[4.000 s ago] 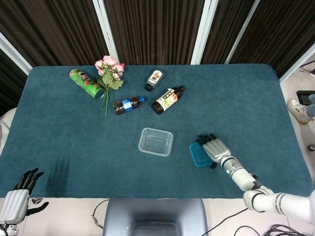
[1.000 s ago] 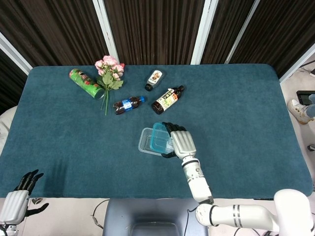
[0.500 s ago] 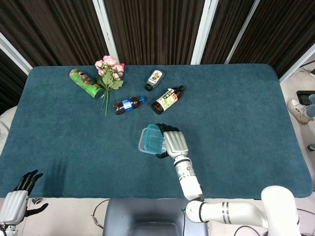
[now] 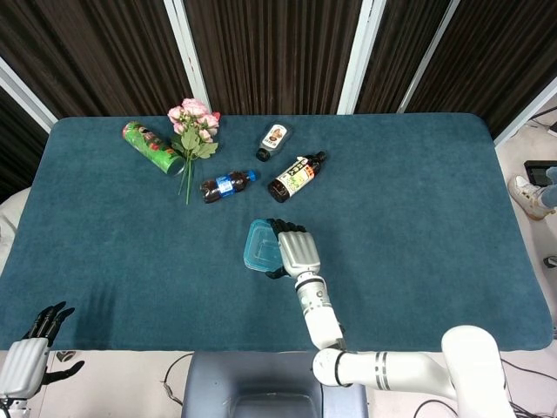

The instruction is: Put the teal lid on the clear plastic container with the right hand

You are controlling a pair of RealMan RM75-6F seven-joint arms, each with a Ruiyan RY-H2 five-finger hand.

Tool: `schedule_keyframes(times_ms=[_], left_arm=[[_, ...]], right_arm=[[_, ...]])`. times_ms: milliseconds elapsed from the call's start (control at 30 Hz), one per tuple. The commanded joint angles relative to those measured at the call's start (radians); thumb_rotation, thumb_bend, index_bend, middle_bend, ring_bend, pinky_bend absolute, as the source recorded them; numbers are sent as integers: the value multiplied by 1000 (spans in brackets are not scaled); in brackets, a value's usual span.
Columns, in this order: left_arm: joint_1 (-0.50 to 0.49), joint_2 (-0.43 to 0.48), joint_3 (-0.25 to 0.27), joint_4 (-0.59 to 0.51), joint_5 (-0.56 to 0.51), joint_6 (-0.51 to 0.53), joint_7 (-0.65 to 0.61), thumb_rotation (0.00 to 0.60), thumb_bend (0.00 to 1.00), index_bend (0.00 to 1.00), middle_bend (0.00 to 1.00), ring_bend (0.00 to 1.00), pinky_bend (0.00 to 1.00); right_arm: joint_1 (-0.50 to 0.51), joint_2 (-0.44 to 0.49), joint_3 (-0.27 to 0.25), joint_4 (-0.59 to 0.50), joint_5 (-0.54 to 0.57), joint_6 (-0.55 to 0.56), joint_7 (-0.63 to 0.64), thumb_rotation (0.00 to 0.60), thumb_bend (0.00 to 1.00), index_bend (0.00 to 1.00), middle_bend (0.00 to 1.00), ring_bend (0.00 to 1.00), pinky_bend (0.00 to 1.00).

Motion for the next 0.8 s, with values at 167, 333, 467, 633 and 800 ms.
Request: schedule_keyframes(times_ms=[167, 333, 467, 633, 800], left_arm=[[0, -2, 1, 5, 1, -2, -5, 600, 490, 168, 72, 66, 341], [0, -1, 1, 6, 2, -1, -10, 600, 491, 167, 72, 65, 341], [0, -2, 2, 7, 2, -4, -12, 600, 490, 168, 72, 65, 341], [-1, -2, 3, 8, 3, -6, -13, 600, 490, 168, 73, 65, 342], [-2, -2, 2, 7, 2, -7, -12, 600, 490, 168, 73, 65, 341]], right_arm=[[15, -7, 9, 19, 22, -9, -3, 600, 238, 557, 583, 615, 605], [20, -6, 4, 22, 39, -10, -13, 600, 238, 491, 540, 559, 550], [24, -7, 5, 28, 47, -12, -13, 600, 238, 445, 490, 510, 517], [27, -4, 1, 30, 53, -19, -11, 600, 238, 384, 415, 416, 460], [29, 3, 0, 20, 57, -17, -12, 600, 238, 327, 330, 313, 400]])
